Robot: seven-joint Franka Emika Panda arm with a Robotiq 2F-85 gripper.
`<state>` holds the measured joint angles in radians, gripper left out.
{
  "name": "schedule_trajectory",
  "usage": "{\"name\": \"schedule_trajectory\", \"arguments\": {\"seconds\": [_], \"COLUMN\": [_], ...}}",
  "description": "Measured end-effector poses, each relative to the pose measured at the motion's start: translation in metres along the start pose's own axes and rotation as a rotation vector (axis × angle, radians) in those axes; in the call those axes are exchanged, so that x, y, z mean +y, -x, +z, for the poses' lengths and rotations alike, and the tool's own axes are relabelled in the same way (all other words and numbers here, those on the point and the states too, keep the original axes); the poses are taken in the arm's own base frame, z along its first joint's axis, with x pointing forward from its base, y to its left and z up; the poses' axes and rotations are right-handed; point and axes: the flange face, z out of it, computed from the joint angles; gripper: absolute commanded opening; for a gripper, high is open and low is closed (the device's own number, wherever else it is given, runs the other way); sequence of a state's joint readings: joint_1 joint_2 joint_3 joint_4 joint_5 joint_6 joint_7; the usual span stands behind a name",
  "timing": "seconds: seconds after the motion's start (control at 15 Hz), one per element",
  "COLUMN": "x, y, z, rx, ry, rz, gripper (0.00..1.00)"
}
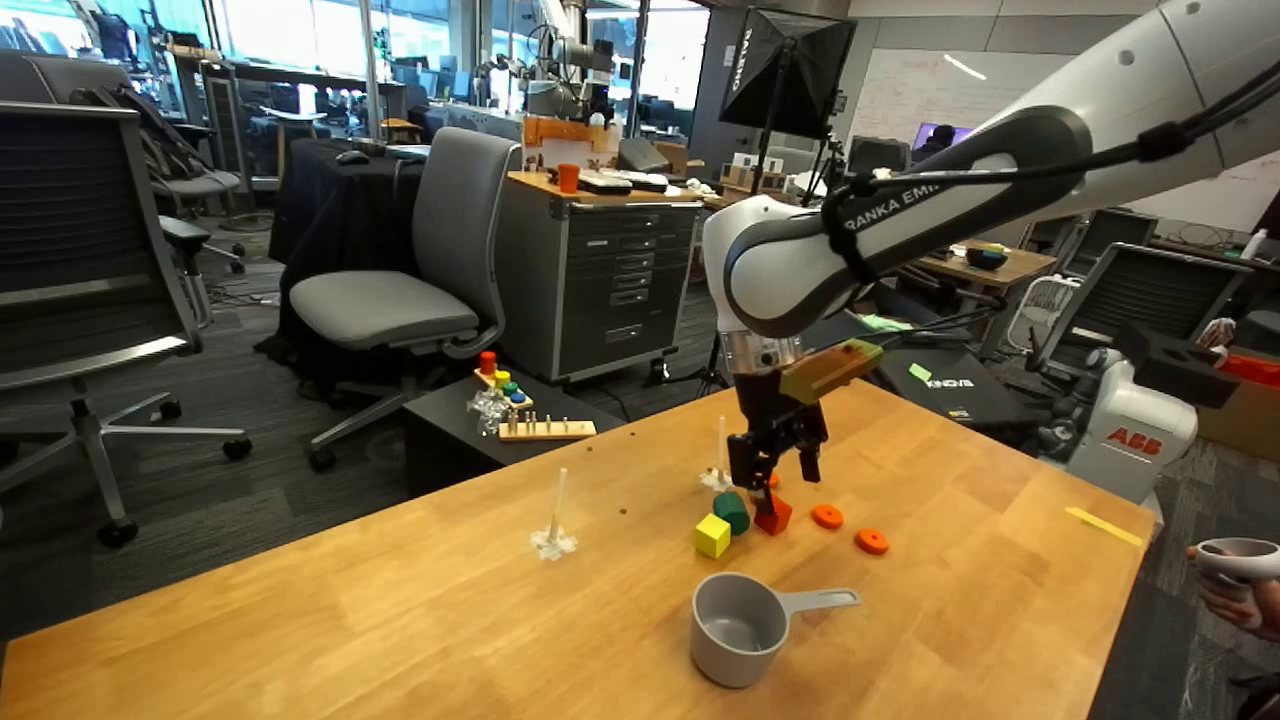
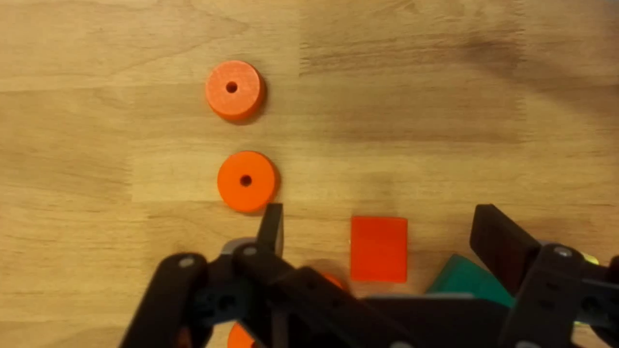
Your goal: Put the orange, green and yellow blocks in the gray pot respectively
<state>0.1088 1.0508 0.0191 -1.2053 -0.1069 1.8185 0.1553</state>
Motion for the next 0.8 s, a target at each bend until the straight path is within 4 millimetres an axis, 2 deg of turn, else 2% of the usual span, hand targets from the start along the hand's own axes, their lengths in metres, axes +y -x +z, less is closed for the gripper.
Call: {"name": "schedule_trajectory", "arguments": {"seconds": [0.27, 0.33, 0.4, 0.8], "x": [0.002, 0.003, 0.005, 0.013], "y": [-0.009, -0.01, -0.012, -0.022], "z": [0.006, 0.008, 0.01, 0.018], "rx": [-0.02, -0.026, -0.031, -0.031], "ry": [0.004, 0.006, 0.008, 0.007], "rz": [0.006, 0.009, 0.012, 0.028], "gripper": [1.0, 0.76, 0.74, 0.26]}}
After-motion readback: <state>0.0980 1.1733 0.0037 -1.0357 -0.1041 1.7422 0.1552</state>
